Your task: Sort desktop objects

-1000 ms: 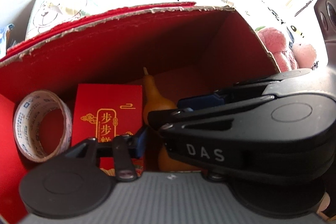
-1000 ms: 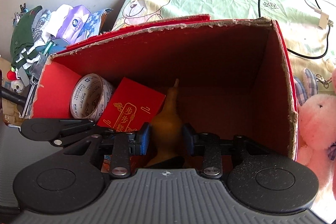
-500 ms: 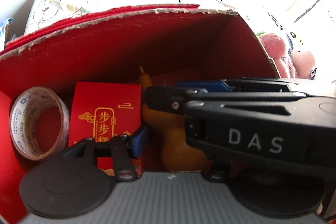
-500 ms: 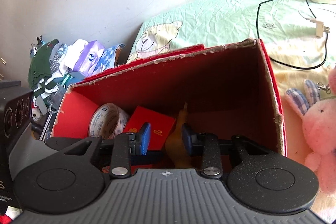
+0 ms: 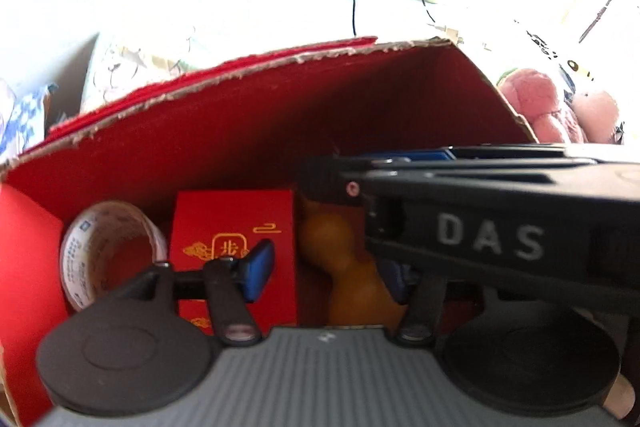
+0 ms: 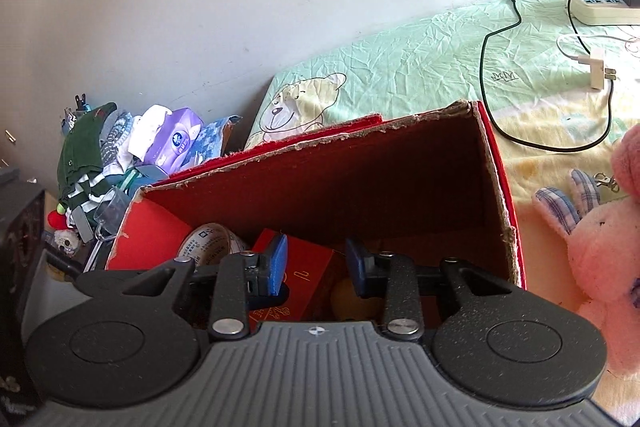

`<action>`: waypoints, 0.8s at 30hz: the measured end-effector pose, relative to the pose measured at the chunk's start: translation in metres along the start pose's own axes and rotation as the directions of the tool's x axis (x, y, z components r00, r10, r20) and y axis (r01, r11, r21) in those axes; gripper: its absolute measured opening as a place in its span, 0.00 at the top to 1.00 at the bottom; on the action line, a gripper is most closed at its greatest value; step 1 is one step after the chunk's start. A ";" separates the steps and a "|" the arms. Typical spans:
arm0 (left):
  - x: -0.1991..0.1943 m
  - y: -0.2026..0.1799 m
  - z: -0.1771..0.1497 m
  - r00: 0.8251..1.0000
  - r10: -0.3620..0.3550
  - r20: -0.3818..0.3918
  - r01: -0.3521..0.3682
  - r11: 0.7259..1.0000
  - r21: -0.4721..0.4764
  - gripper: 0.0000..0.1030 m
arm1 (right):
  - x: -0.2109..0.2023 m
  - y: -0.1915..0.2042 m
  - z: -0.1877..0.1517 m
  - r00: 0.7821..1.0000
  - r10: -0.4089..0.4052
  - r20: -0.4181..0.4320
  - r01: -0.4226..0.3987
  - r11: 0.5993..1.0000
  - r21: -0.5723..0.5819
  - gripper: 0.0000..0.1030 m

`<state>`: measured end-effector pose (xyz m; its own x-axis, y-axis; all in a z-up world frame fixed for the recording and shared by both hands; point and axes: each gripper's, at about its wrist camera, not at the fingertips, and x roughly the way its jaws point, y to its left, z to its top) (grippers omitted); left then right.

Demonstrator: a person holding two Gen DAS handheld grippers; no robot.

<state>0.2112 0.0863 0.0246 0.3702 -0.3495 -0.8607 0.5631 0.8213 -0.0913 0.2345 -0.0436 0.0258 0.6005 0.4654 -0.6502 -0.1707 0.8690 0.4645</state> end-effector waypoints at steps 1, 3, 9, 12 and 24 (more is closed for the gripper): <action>-0.001 0.000 0.000 1.000 0.002 0.007 -0.002 1.000 0.001 0.43 | 0.000 0.001 0.000 1.000 -0.004 -0.002 0.004 1.000 -0.003 0.66; -0.001 0.001 0.000 1.000 0.014 0.010 -0.014 1.000 -0.009 0.43 | 0.000 0.001 -0.001 1.000 -0.008 -0.001 0.008 1.000 -0.002 0.66; -0.002 0.005 -0.002 0.998 0.051 0.023 -0.050 0.998 -0.049 0.39 | 0.000 0.000 -0.001 1.000 -0.008 0.000 0.008 1.000 -0.001 0.66; -0.003 0.007 -0.002 0.998 0.063 0.026 -0.061 0.995 -0.078 0.33 | 0.000 0.000 -0.001 1.000 -0.008 0.003 0.008 1.000 0.003 0.66; 0.014 0.011 0.008 0.992 0.110 -0.065 -0.117 0.985 -0.127 0.41 | -0.006 -0.002 -0.003 0.999 0.007 0.036 -0.008 1.000 0.025 0.68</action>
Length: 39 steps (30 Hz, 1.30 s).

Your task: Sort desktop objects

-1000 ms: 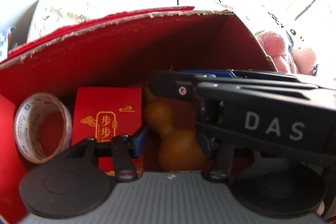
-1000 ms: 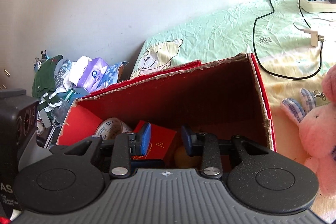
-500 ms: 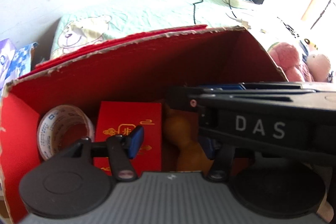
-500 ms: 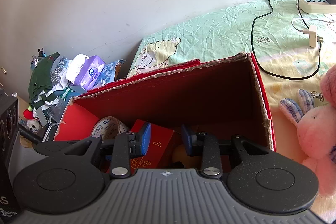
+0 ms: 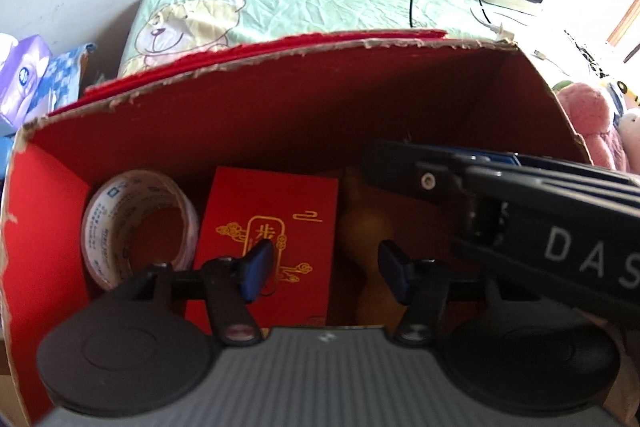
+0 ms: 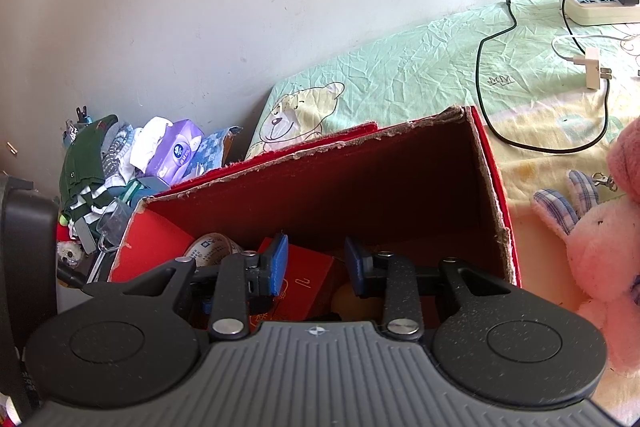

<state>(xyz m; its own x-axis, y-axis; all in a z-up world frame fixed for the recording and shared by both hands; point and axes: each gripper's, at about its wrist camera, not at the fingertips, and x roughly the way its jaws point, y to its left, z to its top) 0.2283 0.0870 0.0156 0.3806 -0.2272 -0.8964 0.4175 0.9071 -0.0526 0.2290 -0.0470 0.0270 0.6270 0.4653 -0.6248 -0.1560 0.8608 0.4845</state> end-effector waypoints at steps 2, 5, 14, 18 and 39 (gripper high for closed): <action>-0.001 -0.001 -0.001 1.000 0.019 0.005 -0.019 1.000 0.002 0.41 | -0.001 0.000 0.000 1.000 0.002 0.000 -0.002 1.000 -0.001 0.68; -0.001 -0.002 -0.002 0.999 0.051 0.008 -0.051 0.999 -0.008 0.42 | -0.001 0.000 -0.001 1.000 0.002 -0.004 -0.002 1.000 -0.006 0.67; 0.000 0.002 -0.002 0.992 0.127 -0.003 -0.127 0.990 -0.067 0.43 | 0.001 0.002 0.000 1.000 -0.003 -0.017 0.003 1.000 -0.021 0.66; -0.002 0.002 -0.003 0.990 0.137 0.014 -0.136 0.988 -0.071 0.42 | 0.000 0.002 -0.001 1.000 0.000 -0.019 0.000 1.000 -0.023 0.66; -0.013 0.000 -0.005 0.971 0.216 0.104 -0.205 0.972 -0.112 0.35 | -0.002 0.002 0.000 1.000 0.010 0.000 -0.010 1.000 -0.015 0.66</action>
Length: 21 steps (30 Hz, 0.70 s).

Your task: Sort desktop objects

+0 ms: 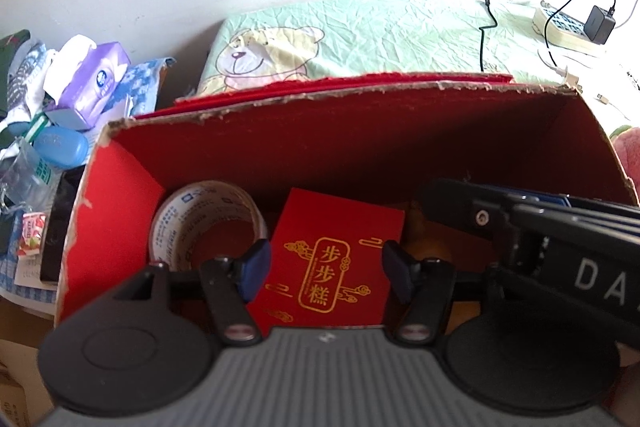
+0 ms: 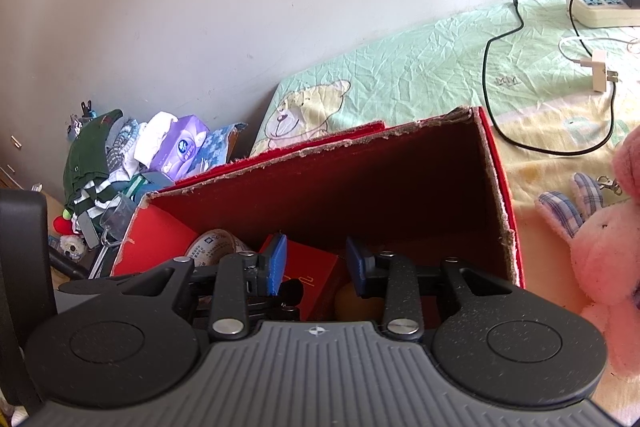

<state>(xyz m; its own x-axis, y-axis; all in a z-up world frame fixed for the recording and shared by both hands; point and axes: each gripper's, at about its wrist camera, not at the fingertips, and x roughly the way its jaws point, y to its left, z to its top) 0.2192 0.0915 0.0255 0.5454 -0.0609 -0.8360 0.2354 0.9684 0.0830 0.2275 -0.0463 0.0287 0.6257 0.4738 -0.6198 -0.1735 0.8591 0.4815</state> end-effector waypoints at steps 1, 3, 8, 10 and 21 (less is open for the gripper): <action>-0.002 0.000 0.000 1.000 0.006 0.010 -0.006 1.000 -0.004 0.31 | -0.002 0.000 -0.001 1.000 -0.004 0.012 0.004 1.000 -0.001 0.66; -0.007 -0.002 -0.002 0.998 0.036 0.042 -0.035 0.999 -0.005 0.23 | -0.006 0.001 -0.003 0.999 -0.013 0.038 0.014 1.000 -0.005 0.66; -0.027 -0.006 -0.010 0.990 0.093 0.103 -0.094 0.996 0.006 0.16 | -0.011 0.001 -0.004 0.996 -0.016 0.083 0.017 1.000 -0.002 0.66; -0.036 -0.001 -0.014 0.992 0.074 0.104 -0.073 0.997 -0.010 0.16 | -0.013 -0.002 -0.003 0.995 -0.003 0.101 0.002 1.000 0.010 0.66; -0.113 0.054 -0.064 0.975 0.012 0.224 0.019 0.991 -0.136 0.13 | -0.061 -0.005 -0.027 0.973 0.047 0.226 -0.058 0.997 0.040 0.63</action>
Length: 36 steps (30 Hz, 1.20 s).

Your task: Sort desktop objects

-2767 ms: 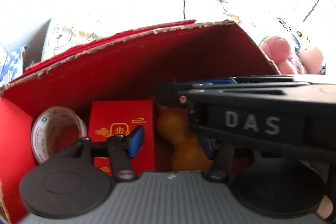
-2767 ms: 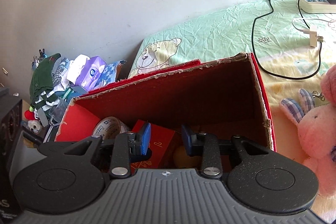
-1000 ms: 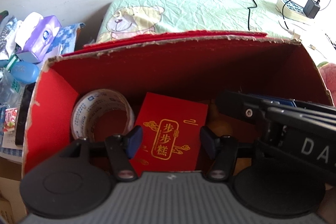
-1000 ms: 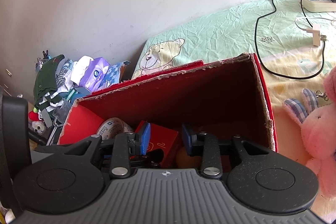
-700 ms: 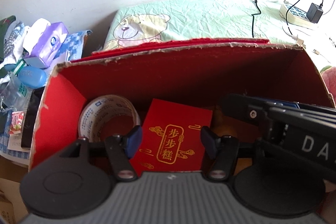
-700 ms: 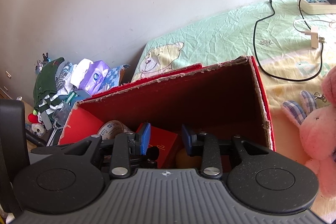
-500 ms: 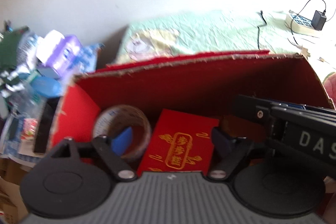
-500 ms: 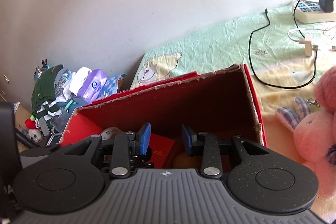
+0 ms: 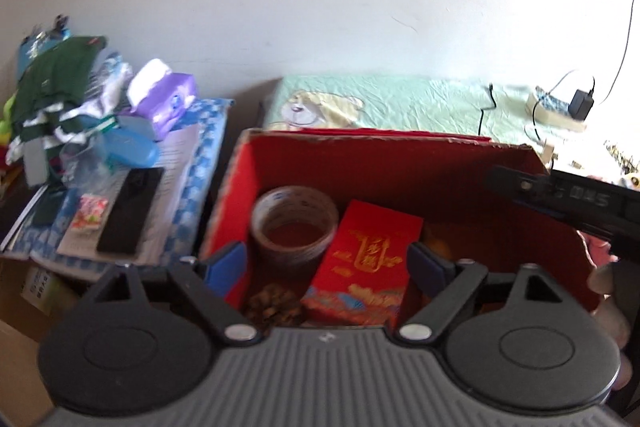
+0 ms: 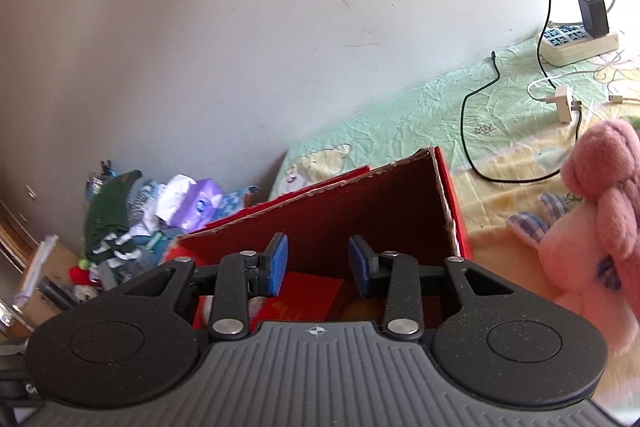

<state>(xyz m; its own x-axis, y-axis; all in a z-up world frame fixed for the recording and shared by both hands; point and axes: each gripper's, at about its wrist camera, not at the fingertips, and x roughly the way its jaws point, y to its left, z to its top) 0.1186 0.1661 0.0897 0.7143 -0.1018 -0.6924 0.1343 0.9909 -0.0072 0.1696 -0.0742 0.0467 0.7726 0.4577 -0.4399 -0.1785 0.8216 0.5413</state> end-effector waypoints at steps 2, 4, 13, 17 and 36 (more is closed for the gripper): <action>-0.010 0.013 -0.009 1.000 -0.008 -0.001 0.008 0.999 -0.033 0.13 | -0.015 0.000 -0.004 0.999 0.035 0.015 -0.035 0.999 0.016 0.63; -0.018 0.023 -0.021 1.000 -0.013 -0.008 0.013 0.998 -0.056 0.13 | -0.028 0.003 -0.007 0.998 0.059 0.029 -0.059 0.998 0.008 0.63; -0.036 0.030 -0.086 0.991 -0.094 -0.099 0.083 0.990 -0.115 0.13 | -0.065 0.007 -0.033 0.980 0.190 -0.060 -0.195 0.978 -0.079 0.63; -0.029 0.015 -0.109 0.979 -0.118 -0.166 0.102 0.989 -0.103 0.13 | -0.069 0.004 -0.058 0.959 0.228 -0.170 -0.249 0.962 -0.112 0.63; 0.006 -0.016 -0.140 0.934 -0.144 -0.328 0.155 0.988 0.007 0.32 | -0.013 -0.009 -0.119 0.847 0.200 -0.493 -0.183 0.980 0.083 0.62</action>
<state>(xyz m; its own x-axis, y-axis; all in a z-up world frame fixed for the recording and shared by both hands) 0.0251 0.1620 -0.0154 0.4222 -0.2090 -0.8821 0.2484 0.9625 -0.1091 0.0889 -0.0468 -0.0375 0.3180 0.7194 -0.6175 -0.2654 0.6928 0.6705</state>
